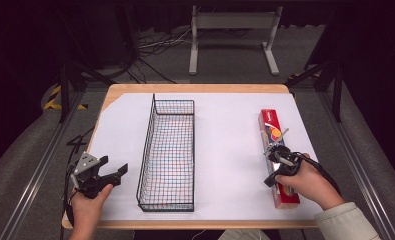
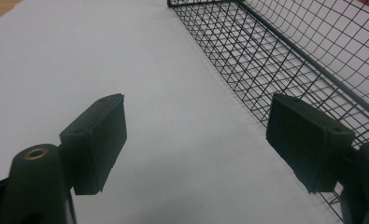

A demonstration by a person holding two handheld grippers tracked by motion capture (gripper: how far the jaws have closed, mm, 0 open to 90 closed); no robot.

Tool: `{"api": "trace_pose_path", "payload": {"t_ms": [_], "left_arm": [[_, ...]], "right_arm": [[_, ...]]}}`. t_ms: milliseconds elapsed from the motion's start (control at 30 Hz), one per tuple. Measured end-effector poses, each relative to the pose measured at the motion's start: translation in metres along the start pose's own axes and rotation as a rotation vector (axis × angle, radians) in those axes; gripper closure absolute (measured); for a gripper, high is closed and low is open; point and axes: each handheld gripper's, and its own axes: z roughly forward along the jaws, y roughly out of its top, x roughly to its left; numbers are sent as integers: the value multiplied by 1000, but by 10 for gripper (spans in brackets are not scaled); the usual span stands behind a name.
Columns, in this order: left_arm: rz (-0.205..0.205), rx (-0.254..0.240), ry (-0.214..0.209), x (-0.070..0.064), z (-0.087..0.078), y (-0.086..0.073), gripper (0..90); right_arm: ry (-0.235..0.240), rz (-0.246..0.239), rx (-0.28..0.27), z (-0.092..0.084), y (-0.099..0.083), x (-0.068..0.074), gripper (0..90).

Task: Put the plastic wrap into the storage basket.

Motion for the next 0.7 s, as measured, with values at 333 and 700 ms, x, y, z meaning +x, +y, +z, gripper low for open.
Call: {"api": "trace_pose_path", "payload": {"t_ms": [333,700], "left_arm": [[1,-13,18,1,1,2,208],[-15,-32,35,7,6,5,206]], "right_arm": [[-48,-36,-298,-22,-11,7,631],[-196,6,-684,-54,-23,16,333]]}}
